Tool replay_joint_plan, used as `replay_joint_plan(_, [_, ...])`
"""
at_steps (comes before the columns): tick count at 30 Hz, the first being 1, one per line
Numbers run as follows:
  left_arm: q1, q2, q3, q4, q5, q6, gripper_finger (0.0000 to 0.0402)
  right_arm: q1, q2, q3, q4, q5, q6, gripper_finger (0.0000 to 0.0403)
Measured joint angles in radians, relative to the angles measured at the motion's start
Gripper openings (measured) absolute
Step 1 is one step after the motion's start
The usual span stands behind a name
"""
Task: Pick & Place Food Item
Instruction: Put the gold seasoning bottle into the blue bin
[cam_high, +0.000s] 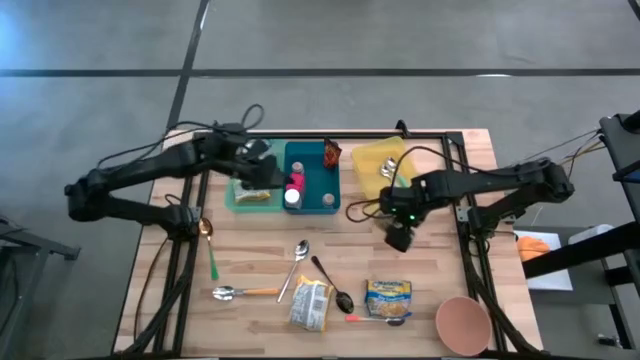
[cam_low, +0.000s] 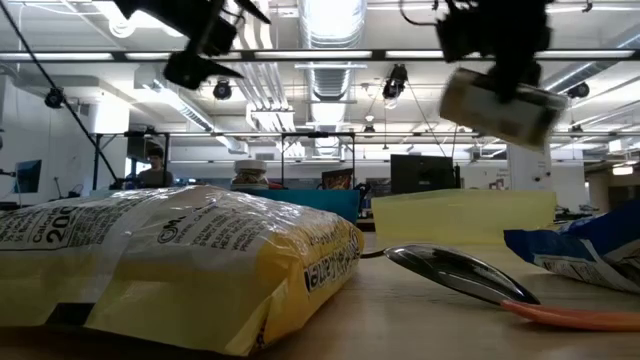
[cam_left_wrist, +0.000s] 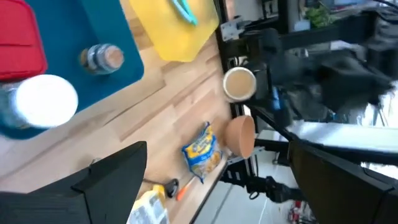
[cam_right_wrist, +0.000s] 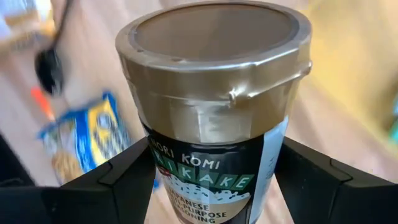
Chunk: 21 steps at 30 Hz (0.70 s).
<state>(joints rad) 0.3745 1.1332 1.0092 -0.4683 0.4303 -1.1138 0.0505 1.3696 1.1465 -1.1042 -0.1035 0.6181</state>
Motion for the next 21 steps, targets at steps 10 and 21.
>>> replay_joint_plan(10, [-0.05, 0.211, 0.021, 0.255, 0.087, -0.061, 0.0397, 0.0, 0.217, 0.248, 0.005, 0.167, -0.074, 0.0275])
replay_joint_plan(21, [-0.124, 0.314, 0.099, 0.236, 0.067, -0.036, 0.0397, -0.003, 0.343, 0.424, 0.022, 0.191, -0.182, 0.0275])
